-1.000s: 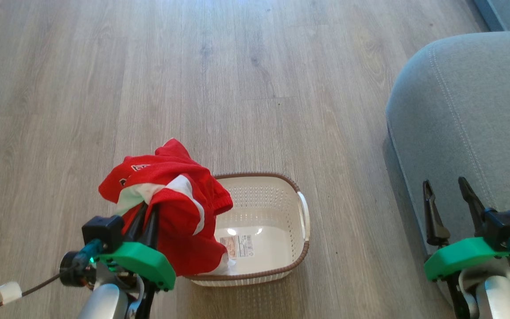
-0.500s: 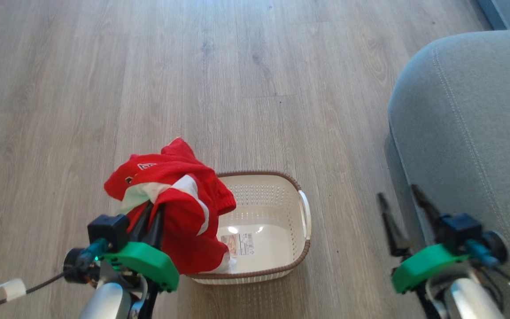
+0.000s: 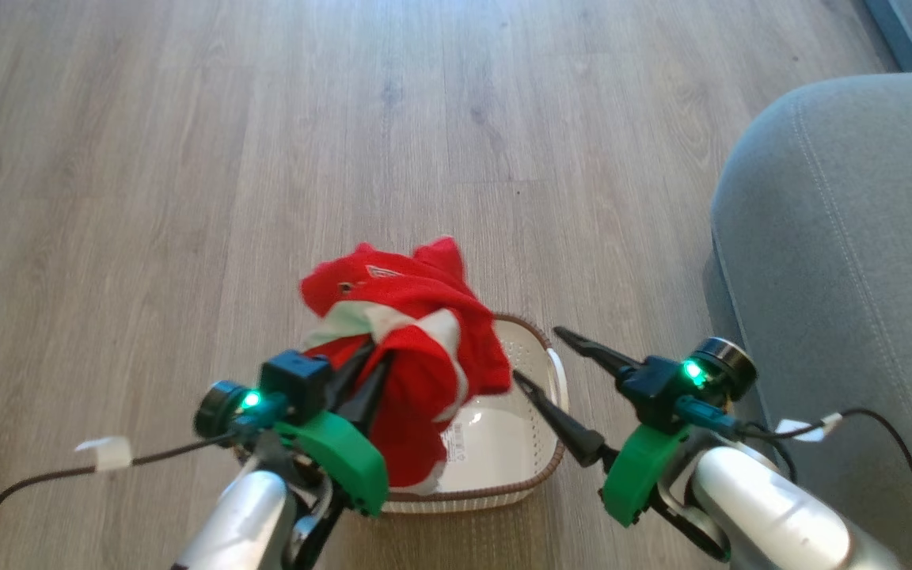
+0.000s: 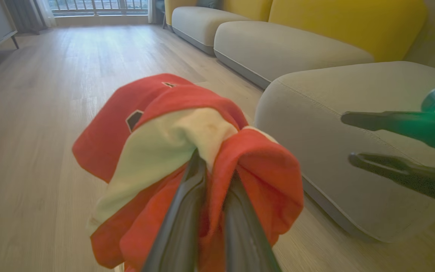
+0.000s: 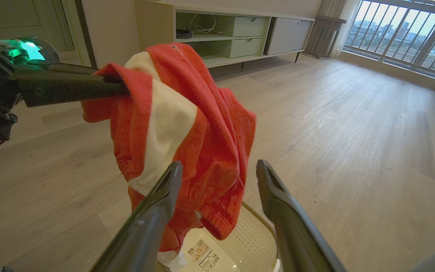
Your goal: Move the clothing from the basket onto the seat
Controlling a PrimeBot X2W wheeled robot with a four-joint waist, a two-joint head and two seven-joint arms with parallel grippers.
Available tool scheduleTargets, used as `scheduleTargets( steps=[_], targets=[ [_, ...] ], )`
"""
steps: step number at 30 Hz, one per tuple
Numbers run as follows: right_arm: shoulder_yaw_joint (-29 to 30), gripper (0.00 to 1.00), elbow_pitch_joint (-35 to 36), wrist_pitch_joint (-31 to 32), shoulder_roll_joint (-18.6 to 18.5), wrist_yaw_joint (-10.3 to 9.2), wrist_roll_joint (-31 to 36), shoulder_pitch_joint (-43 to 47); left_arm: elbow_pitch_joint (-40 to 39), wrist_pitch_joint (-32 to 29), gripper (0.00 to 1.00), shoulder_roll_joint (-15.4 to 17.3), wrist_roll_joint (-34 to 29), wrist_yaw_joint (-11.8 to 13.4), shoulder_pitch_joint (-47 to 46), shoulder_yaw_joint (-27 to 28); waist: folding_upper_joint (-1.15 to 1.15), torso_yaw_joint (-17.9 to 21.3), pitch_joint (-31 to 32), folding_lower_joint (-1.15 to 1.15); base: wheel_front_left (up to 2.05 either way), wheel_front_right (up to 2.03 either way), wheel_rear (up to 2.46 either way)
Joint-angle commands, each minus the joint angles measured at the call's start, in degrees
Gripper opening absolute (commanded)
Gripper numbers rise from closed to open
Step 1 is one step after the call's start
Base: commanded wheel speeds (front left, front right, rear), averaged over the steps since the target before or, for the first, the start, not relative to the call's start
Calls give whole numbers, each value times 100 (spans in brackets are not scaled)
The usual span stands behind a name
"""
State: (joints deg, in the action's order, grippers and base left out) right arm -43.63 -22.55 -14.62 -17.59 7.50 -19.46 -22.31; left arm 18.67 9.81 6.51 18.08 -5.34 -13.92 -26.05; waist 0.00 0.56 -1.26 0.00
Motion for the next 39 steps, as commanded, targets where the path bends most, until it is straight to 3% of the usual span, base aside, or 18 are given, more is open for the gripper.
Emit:
scheduleTargets(
  steps=[1, 10, 17, 22, 23, 24, 25, 29, 31, 33, 34, 35, 37, 38, 39],
  targets=[
    [-76, 100, 124, -38, -63, -1, -57, -211, -254, 16, 0, 25, -20, -26, -370, 154, 0, -18, 16, 0, 0, 0, 0],
    [-1250, 100, -79, -38, -461, -1, -273, -1122, -325, -24, 0, 234, 218, -208, -802, -976, 0, -72, 22, 0, 0, 0, 0],
    [-1962, 100, -319, -38, -556, -1, -408, -1504, -497, 261, 0, 618, 1171, -213, -1336, -2312, 0, -39, 49, 0, 0, 0, 0],
    [-2215, 100, -427, -38, -520, -1, -694, -1628, -516, 428, 0, 822, 1757, -213, -1740, -2950, 0, -11, 60, 0, 0, 0, 0],
    [-2220, 64, -431, -38, -518, -1, -740, -1647, -509, 451, 0, 841, 1857, -213, -1803, -3031, 0, -6, 56, 0, 0, 0, 0],
    [-2206, 37, -428, -38, -515, -1, -778, -1658, -490, 469, 0, 858, 1931, -213, -1864, -3090, 0, -1, 52, 0, 0, 0, 0],
    [-2205, 1, -423, -38, -514, -1, -803, -1668, -469, 483, 0, 875, 1987, -213, -1917, -3141, 0, 7, 45, 0, 0, 0, 0],
    [-2103, 0, -317, -38, -515, -1, -876, -1666, -381, 512, 0, 902, 2147, -214, -2046, -3262, 0, 44, 9, 0, 0, 0, 0],
    [-1887, 0, -253, -38, -593, -1, -904, -1575, -326, 517, 32, 886, 2102, -214, -1986, -3020, 0, 75, -24, 0, 0, 0, 0],
    [-1773, 0, -229, -38, -620, -1, -896, -1536, -277, 518, 50, 875, 2013, -214, -1925, -2909, 0, 85, -36, 0, 0, 0, 0],
    [-1726, 0, -218, -38, -632, -1, -882, -1517, -252, 518, 72, 863, 1992, -214, -1883, -2861, 0, 92, -37, 0, 0, 0, 0],
    [-1726, 0, -218, -38, -632, -1, -882, -1517, -252, 518, 72, 863, 1992, -214, -1883, -2861, 0, 92, -37, 0, 0, 0, 0],
    [-1638, 0, -193, -38, -652, -1, -860, -1474, -198, 518, 94, 851, 1926, -214, -1824, -2802, 0, 105, -42, 0, 0, 0, 0],
    [-1601, 0, -182, -38, -665, -1, -849, -1455, -181, 518, 100, 836, 1907, -214, -1797, -2767, 0, 111, -45, 0, 0, 0, 0],
    [-1550, 0, -174, -38, -678, -1, -839, -1438, -168, 518, 100, 820, 1896, -214, -1774, -2736, 0, 116, -48, 0, 0, 0, 0]
  ],
)
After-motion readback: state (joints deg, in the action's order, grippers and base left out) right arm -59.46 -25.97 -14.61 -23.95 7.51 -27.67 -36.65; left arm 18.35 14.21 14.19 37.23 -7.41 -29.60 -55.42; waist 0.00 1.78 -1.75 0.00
